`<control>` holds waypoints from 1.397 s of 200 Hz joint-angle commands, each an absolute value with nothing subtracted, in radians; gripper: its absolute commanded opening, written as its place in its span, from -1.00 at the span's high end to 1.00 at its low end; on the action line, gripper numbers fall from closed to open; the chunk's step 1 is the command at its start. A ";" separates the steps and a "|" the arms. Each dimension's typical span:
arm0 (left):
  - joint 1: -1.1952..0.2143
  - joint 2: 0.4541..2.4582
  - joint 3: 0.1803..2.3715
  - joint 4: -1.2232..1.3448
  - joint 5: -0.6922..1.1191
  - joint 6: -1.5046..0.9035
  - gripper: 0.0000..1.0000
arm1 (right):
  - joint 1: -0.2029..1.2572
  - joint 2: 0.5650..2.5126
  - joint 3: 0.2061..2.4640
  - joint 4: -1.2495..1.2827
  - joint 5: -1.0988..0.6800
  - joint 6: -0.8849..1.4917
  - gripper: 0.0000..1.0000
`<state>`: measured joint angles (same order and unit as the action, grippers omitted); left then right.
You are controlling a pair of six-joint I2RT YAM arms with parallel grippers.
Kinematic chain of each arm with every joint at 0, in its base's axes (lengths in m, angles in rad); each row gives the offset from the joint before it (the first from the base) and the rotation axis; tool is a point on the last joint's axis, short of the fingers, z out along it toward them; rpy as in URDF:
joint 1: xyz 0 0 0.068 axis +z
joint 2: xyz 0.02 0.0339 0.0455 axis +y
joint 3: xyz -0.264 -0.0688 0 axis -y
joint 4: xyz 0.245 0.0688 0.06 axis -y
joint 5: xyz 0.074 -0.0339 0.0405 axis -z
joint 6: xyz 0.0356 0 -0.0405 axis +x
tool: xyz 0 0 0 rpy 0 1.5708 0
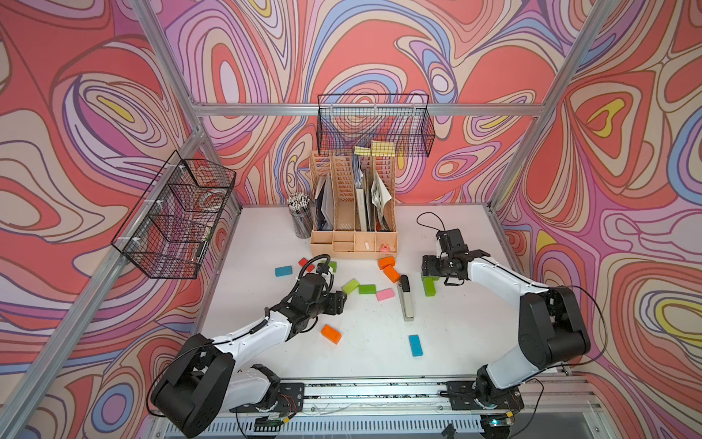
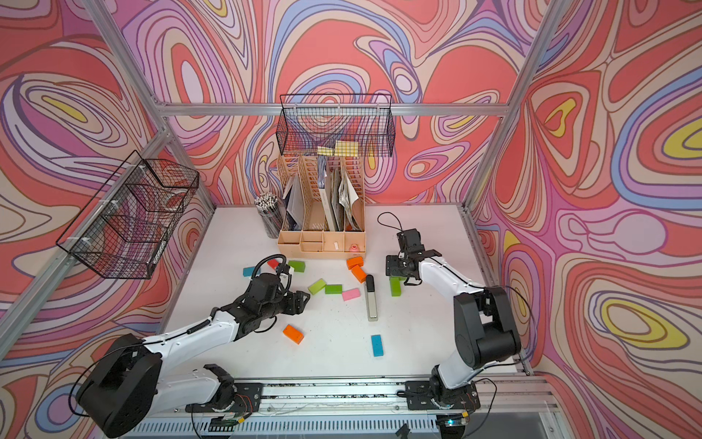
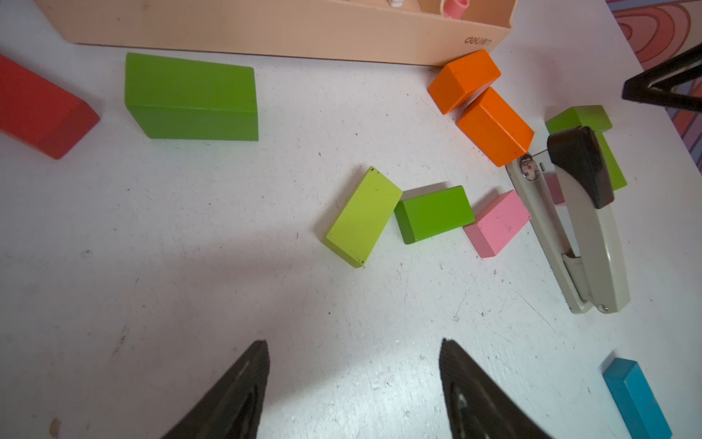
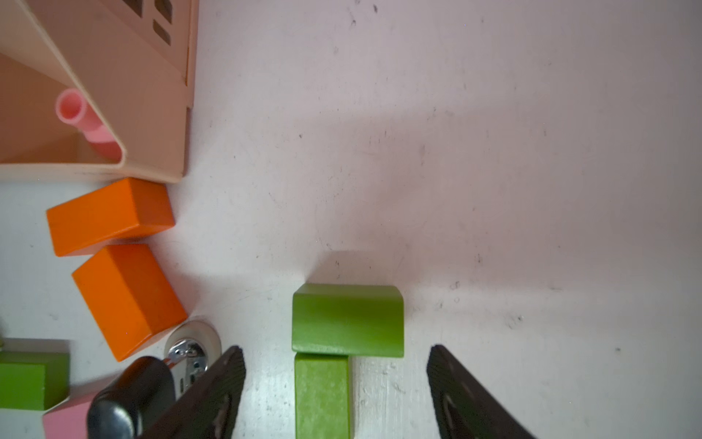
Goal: Assemble the letter c with building blocks
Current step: Assemble the building block at the center of the board, then pick up the building block from the center of the board.
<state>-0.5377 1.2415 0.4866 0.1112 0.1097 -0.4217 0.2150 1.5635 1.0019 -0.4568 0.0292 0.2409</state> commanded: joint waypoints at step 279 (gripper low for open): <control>-0.607 1.013 0.681 -0.769 0.124 -0.936 -0.76 | 0.486 1.430 0.946 -0.499 -0.047 0.247 -0.80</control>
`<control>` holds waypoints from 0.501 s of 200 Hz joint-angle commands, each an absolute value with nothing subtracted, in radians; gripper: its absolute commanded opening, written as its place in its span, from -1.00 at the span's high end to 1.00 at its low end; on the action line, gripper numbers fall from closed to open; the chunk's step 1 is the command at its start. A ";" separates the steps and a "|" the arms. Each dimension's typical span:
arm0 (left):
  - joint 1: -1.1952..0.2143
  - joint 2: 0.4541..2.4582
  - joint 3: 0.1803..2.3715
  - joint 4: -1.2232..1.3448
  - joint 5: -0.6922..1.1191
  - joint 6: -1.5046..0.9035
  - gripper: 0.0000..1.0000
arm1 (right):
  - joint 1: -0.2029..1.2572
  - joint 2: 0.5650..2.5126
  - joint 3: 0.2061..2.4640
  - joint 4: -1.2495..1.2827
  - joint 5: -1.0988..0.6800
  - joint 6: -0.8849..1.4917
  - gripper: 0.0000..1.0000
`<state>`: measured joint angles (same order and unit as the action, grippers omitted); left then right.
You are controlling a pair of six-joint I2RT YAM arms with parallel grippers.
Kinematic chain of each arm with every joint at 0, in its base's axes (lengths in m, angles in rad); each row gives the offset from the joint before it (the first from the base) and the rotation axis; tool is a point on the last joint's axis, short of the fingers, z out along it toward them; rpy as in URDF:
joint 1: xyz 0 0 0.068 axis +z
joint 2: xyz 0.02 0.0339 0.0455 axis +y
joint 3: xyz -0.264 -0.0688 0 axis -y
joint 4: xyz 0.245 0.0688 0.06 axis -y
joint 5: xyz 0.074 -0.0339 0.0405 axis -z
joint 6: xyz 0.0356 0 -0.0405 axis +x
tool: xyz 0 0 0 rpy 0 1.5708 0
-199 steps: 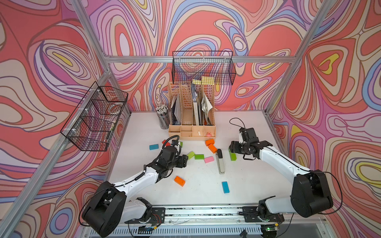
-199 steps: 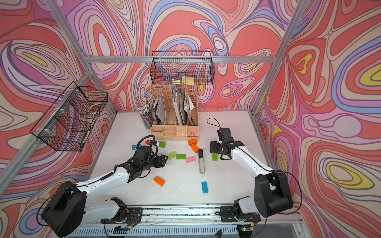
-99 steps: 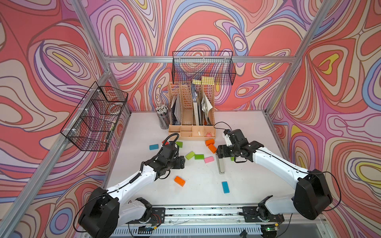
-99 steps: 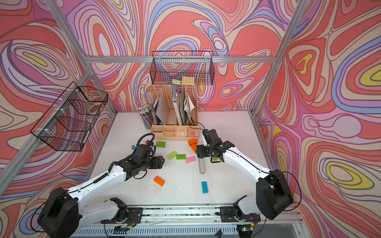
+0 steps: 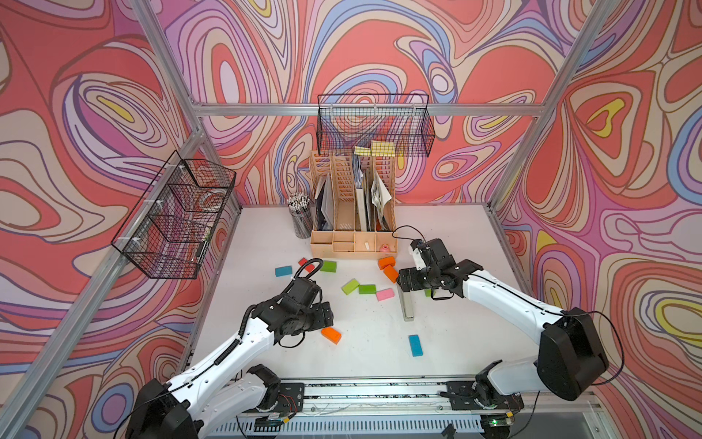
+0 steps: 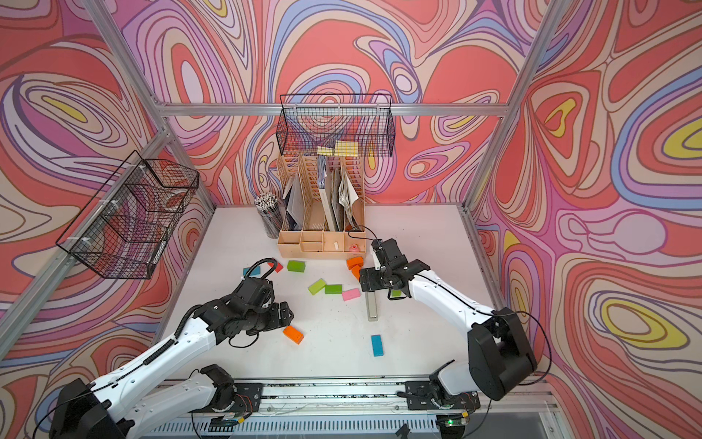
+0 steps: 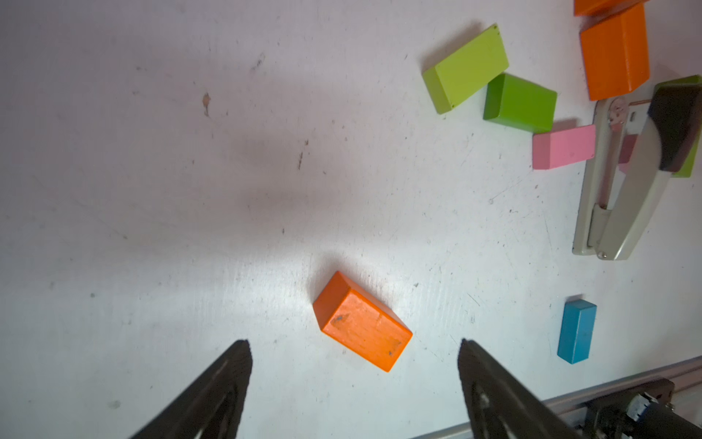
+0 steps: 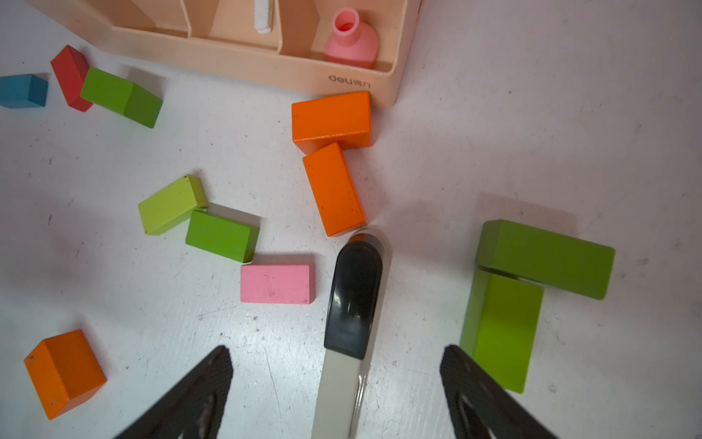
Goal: Assemble the letter c with building blocks
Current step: Pick up the building block from the center of the board.
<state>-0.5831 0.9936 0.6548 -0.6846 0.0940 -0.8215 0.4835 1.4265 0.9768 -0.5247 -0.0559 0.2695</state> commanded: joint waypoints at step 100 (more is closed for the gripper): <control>-0.676 1.169 0.664 -0.684 0.163 -1.081 -0.49 | 0.486 1.375 0.897 -0.480 -0.045 0.248 -0.78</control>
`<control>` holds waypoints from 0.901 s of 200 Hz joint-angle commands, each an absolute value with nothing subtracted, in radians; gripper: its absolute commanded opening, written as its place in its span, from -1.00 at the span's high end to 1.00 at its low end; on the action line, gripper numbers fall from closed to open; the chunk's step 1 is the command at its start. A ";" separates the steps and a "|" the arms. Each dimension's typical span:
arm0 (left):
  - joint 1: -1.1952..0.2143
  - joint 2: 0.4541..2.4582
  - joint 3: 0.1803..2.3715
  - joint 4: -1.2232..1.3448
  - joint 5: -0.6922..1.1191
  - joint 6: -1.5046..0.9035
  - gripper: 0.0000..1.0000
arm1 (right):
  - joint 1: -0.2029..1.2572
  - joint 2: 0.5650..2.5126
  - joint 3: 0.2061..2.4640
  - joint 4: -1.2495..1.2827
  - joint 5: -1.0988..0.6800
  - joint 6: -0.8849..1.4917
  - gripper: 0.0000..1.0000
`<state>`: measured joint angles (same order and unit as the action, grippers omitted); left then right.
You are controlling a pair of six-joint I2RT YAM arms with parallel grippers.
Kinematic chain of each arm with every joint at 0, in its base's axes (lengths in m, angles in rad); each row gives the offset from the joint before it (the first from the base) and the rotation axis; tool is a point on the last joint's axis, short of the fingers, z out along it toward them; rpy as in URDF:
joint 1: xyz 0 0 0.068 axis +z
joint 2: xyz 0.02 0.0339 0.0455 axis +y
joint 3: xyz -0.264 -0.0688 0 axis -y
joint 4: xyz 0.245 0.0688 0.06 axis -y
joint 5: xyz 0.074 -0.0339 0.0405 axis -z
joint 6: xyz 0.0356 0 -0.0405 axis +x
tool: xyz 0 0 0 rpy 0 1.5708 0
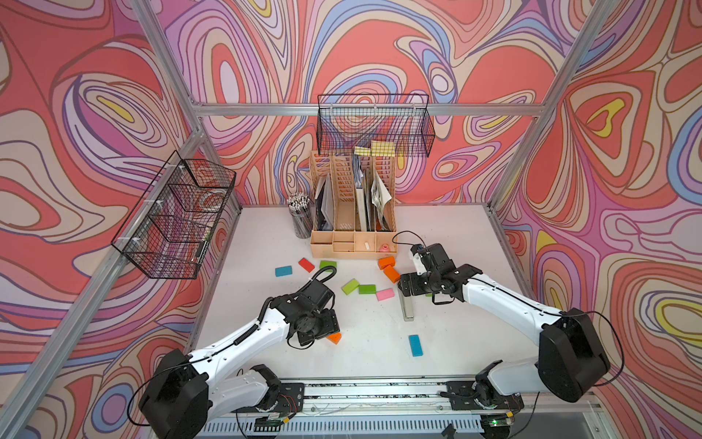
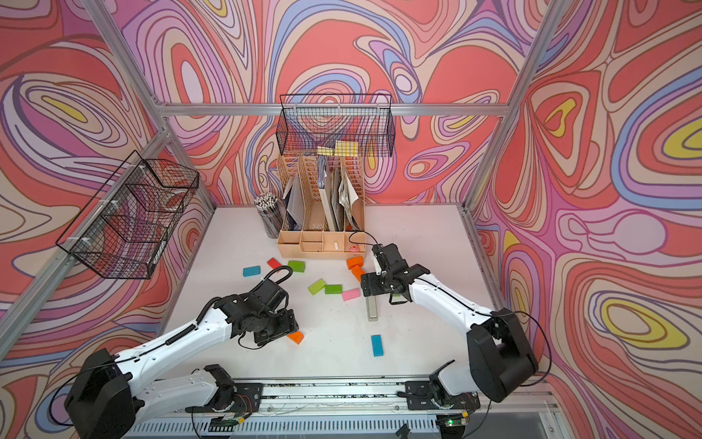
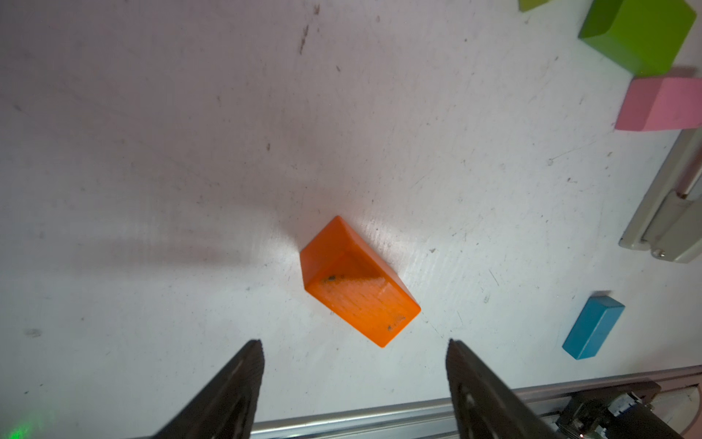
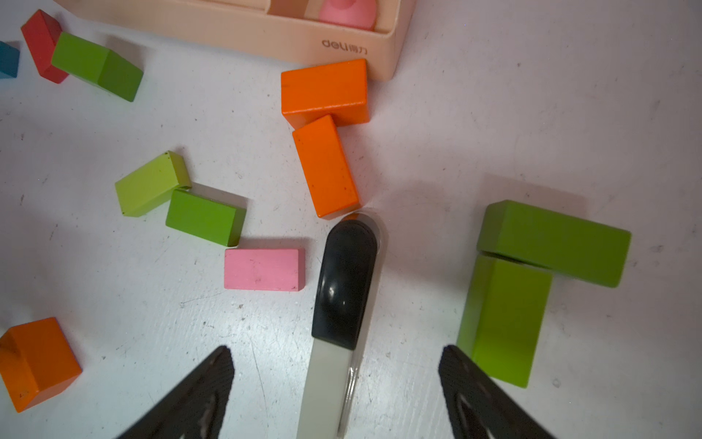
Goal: Assemble the letter c with building blocks
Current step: Pick up the building block from the center of the board.
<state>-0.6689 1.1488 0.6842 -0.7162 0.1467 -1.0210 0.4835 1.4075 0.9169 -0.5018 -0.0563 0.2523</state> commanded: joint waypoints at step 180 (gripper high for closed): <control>-0.687 1.324 0.649 -0.483 0.189 -1.087 -0.11 | 0.486 1.368 0.880 -0.477 -0.030 0.258 -0.78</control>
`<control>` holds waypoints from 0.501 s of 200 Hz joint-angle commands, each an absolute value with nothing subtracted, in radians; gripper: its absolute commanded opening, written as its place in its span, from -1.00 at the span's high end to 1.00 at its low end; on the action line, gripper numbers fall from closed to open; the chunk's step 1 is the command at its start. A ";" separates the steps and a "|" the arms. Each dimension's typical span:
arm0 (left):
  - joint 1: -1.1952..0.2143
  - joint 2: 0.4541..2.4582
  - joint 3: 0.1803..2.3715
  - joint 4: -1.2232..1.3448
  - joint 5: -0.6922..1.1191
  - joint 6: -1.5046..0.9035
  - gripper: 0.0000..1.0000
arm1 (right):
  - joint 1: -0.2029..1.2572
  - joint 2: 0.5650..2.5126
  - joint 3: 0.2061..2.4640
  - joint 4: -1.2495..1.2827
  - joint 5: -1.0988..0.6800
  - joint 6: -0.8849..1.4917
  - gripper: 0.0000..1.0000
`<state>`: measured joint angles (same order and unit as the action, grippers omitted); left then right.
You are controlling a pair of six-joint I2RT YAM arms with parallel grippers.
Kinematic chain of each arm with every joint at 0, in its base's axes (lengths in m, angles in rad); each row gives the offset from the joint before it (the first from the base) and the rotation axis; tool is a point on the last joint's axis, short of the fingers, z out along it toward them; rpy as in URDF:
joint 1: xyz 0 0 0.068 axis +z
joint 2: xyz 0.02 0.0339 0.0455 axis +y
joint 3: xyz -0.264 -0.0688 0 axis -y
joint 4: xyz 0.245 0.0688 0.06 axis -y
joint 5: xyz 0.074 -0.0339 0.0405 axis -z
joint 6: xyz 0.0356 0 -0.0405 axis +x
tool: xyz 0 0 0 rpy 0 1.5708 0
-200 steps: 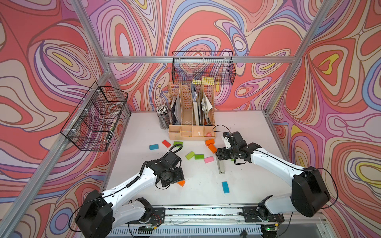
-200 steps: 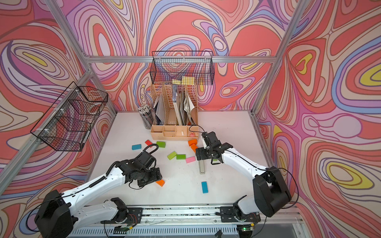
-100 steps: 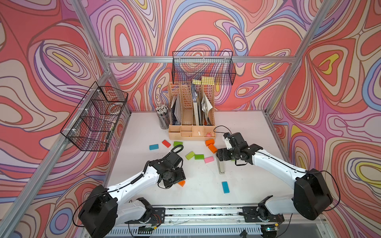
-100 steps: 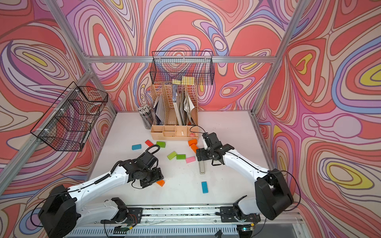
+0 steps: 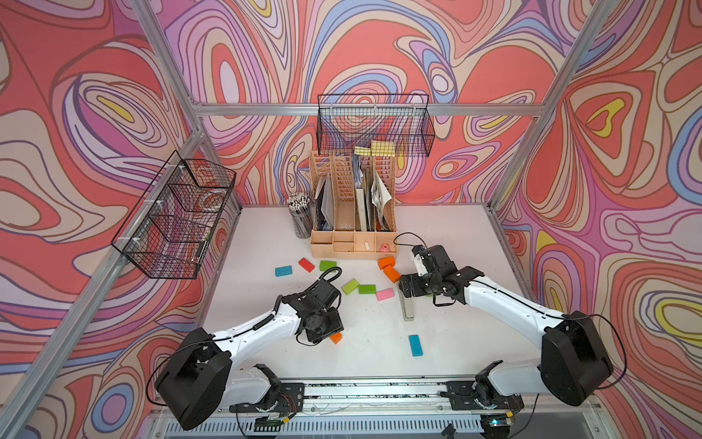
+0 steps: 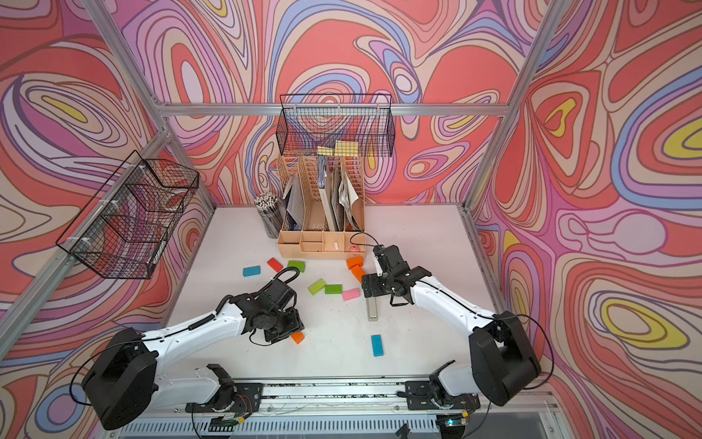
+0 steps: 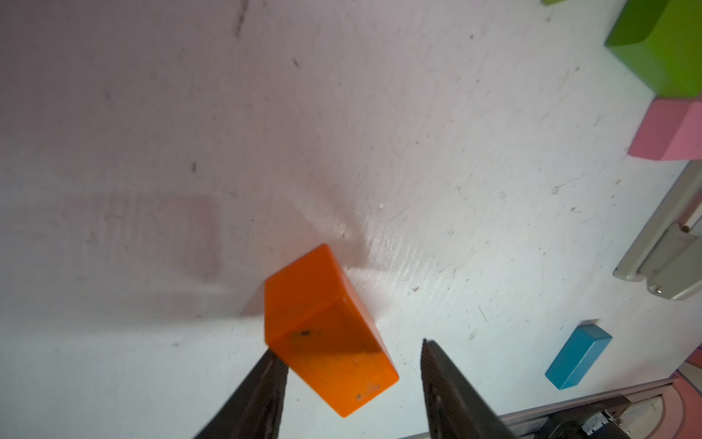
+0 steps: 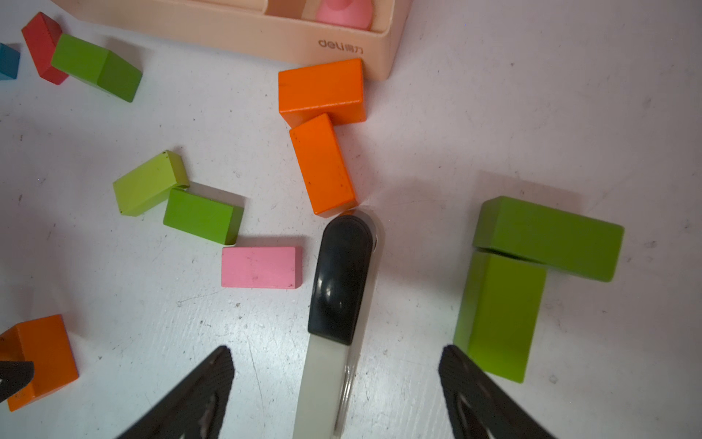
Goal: Assemble the letter c with building blocks
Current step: Pick up the building block from the center of the board.
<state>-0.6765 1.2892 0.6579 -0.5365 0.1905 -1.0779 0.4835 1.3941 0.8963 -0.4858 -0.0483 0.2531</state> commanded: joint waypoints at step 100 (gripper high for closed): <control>-0.687 1.380 0.663 -0.478 0.220 -1.042 0.34 | 0.485 1.354 0.872 -0.474 -0.019 0.261 -0.78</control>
